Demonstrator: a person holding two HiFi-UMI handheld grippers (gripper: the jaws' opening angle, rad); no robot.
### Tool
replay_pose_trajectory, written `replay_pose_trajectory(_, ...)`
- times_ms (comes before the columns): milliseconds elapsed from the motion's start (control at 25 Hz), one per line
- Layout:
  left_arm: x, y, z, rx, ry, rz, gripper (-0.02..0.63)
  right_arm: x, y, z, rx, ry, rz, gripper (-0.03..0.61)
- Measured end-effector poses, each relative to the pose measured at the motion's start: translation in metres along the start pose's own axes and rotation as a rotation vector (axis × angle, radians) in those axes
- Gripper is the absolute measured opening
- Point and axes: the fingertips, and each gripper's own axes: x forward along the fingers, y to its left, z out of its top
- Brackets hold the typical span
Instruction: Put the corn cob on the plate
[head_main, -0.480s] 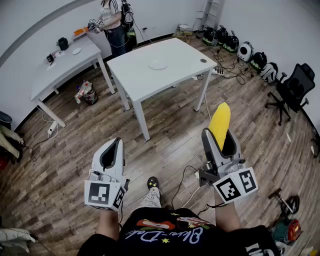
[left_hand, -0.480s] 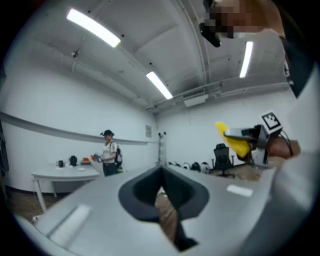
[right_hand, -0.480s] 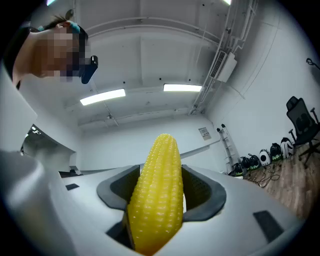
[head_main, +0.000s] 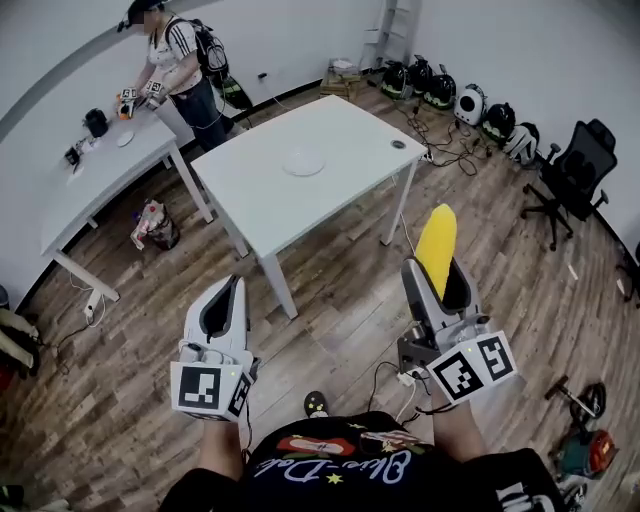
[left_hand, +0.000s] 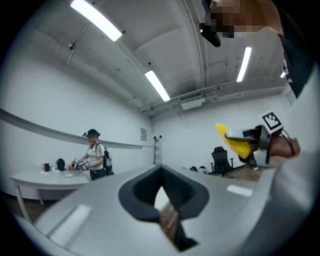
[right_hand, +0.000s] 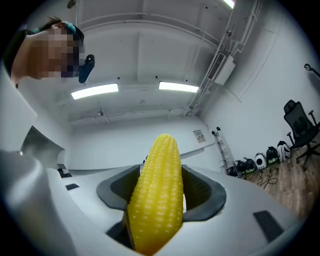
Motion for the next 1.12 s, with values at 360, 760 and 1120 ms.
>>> replay_pose_trajectory(360,0.085,0.048,-0.03,-0.054,0.021,-0.023,-0.002,0.078,-0.033,-0.031,0.006,0.044,-0.038,0.27)
replay_pose_trajectory(760,0.216,0.062,-0.042,-0.044,0.035,0.018,-0.002,0.188,-0.126,-0.041,0.014,0.067,0.024,0.27)
replay_pose_trajectory(1120,0.335,0.074,-0.044,-0.023,0.023,0.106,-0.002,0.308,-0.202,-0.067,0.039,0.131,0.178,0.27)
